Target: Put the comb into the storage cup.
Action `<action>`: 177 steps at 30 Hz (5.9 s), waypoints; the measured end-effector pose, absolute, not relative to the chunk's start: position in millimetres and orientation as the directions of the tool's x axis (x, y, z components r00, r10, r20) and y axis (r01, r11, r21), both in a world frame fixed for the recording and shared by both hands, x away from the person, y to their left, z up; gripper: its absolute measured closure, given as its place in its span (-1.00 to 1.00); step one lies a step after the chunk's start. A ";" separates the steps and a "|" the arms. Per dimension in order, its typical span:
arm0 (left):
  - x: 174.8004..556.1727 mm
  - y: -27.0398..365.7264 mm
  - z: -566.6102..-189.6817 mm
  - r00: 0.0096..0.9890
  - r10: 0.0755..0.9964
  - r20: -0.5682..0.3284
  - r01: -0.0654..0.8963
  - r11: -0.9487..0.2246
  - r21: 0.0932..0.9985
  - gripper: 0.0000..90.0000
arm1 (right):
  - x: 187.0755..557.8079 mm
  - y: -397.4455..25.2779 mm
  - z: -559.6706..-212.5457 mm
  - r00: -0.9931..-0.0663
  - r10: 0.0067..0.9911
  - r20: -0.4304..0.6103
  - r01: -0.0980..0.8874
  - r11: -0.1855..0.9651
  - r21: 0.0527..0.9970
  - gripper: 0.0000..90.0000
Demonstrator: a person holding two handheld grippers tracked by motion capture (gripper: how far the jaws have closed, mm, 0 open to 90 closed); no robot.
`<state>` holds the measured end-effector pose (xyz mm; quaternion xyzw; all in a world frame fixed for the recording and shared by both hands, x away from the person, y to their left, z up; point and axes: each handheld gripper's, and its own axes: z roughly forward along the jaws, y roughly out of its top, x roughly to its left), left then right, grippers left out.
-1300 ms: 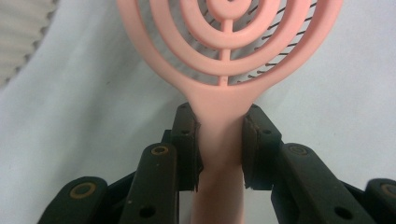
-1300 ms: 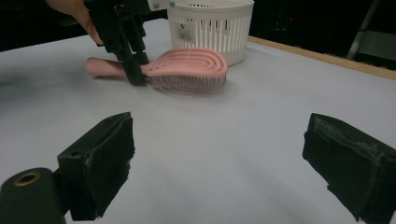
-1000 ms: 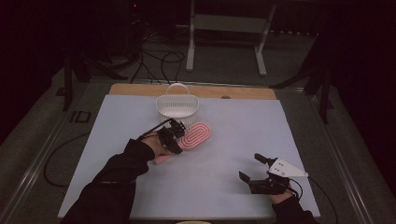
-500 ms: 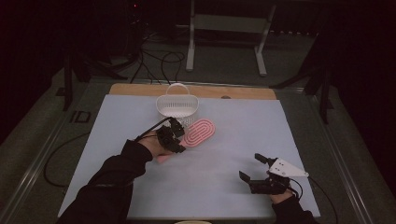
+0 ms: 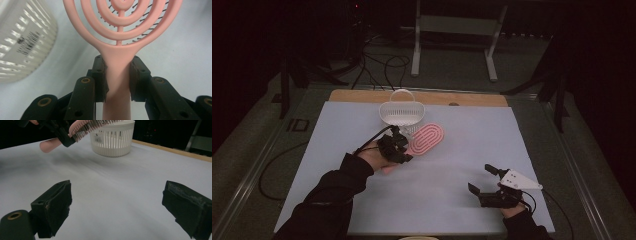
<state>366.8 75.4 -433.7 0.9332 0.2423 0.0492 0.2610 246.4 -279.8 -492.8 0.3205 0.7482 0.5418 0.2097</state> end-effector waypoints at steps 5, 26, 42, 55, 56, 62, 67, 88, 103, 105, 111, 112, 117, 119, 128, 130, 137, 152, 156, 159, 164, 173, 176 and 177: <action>361.8 76.7 -433.8 0.871 0.490 -0.023 0.420 -0.721 0.550 0.59 | 246.4 -279.8 -492.7 -0.706 0.707 0.034 0.252 0.207 0.945 -0.81; 344.6 78.3 -439.4 0.866 0.500 0.019 0.347 -0.628 0.696 0.59 | 246.4 -280.9 -492.1 -0.699 0.715 0.030 0.248 0.203 0.947 -0.81; 330.3 90.2 -448.9 0.836 0.549 0.002 0.320 -0.489 0.811 0.59 | 245.9 -280.0 -492.1 -0.702 0.712 0.029 0.246 0.205 0.947 -0.81; 312.9 100.3 -462.4 0.801 0.598 -0.025 0.305 -0.372 0.877 0.59 | 246.5 -278.0 -492.9 -0.705 0.709 0.028 0.249 0.211 0.945 -0.81; 311.2 101.1 -463.2 0.800 0.600 -0.020 0.299 -0.369 0.880 0.59 | 246.4 -277.7 -493.1 -0.707 0.707 0.026 0.249 0.214 0.945 -0.81; 301.6 107.8 -466.1 0.770 0.638 -0.009 0.277 -0.321 0.906 0.59 | 246.2 -276.8 -492.7 -0.706 0.708 0.022 0.246 0.217 0.945 -0.81; 292.2 113.1 -471.7 0.759 0.651 -0.010 0.261 -0.290 0.921 0.59 | 246.3 -276.3 -492.8 -0.707 0.707 0.023 0.247 0.216 0.945 -0.81; 263.6 140.0 -492.8 0.724 0.689 -0.037 0.158 -0.114 0.981 0.59 | 247.2 -272.8 -494.1 -0.714 0.700 0.027 0.254 0.224 0.941 -0.81; 266.4 141.3 -499.4 0.721 0.691 -0.052 0.171 -0.105 0.980 0.59 | 245.3 -272.5 -486.3 -0.714 0.700 0.000 0.236 0.241 0.941 -0.81; 266.6 142.3 -499.2 0.720 0.692 -0.052 0.171 -0.104 0.980 0.59 | 244.8 -271.7 -482.5 -0.719 0.695 0.014 0.244 0.234 0.941 -0.81; 266.5 144.7 -498.1 0.720 0.692 -0.045 0.161 -0.103 0.982 0.59 | 241.8 -264.3 -463.5 -0.733 0.679 0.049 0.260 0.213 0.942 -0.81; 266.5 145.0 -497.9 0.719 0.693 -0.049 0.163 -0.099 0.982 0.59 | 241.9 -261.9 -457.6 -0.733 0.677 0.064 0.267 0.200 0.943 -0.81; 266.9 145.4 -497.7 0.723 0.688 -0.055 0.167 -0.097 0.981 0.59 | 242.8 -253.7 -443.1 -0.734 0.675 0.080 0.283 0.197 0.939 -0.81; 267.0 145.1 -497.7 0.723 0.688 -0.052 0.166 -0.101 0.981 0.59 | 243.0 -249.7 -437.2 -0.738 0.670 0.081 0.280 0.195 0.940 -0.81; 267.1 144.2 -497.7 0.723 0.689 -0.049 0.166 -0.105 0.981 0.59 | 247.7 -230.9 -412.9 -0.758 0.649 0.069 0.250 0.191 0.949 -0.81; 267.4 144.7 -497.7 0.722 0.691 -0.047 0.166 -0.107 0.980 0.59 | 249.9 -221.9 -405.8 -0.769 0.636 0.069 0.242 0.190 0.951 -0.81; 267.7 144.2 -497.9 0.720 0.692 -0.051 0.168 -0.103 0.980 0.59 | 256.7 -199.2 -396.1 -0.799 0.595 0.082 0.241 0.192 0.952 -0.81; 268.7 144.6 -498.2 0.717 0.694 -0.059 0.168 -0.090 0.982 0.59 | 270.3 -154.7 -379.0 -0.842 0.535 0.078 0.217 0.203 0.955 -0.81; 269.7 145.0 -498.8 0.716 0.695 -0.067 0.175 -0.085 0.981 0.59 | 273.9 -144.3 -377.8 -0.856 0.510 0.083 0.219 0.212 0.952 -0.81; 270.0 145.2 -499.0 0.713 0.697 -0.073 0.176 -0.078 0.981 0.59 | 274.6 -139.8 -377.2 -0.857 0.508 0.083 0.220 0.216 0.951 -0.81; 269.7 144.7 -499.1 0.716 0.694 -0.071 0.175 -0.080 0.981 0.59 | 277.1 -128.0 -372.6 -0.867 0.490 0.088 0.219 0.217 0.951 -0.81; 270.0 144.7 -499.3 0.716 0.695 -0.070 0.174 -0.080 0.981 0.59 | 281.1 -113.1 -367.9 -0.863 0.494 0.107 0.233 0.200 0.952 -0.81; 270.1 144.5 -499.7 0.715 0.696 -0.071 0.176 -0.081 0.981 0.59 | 282.5 -105.2 -366.6 -0.857 0.501 0.118 0.247 0.200 0.948 -0.81; 270.1 144.5 -499.7 0.715 0.696 -0.071 0.176 -0.081 0.981 0.59 | 282.5 -105.2 -366.6 -0.857 0.501 0.118 0.247 0.200 0.948 -0.81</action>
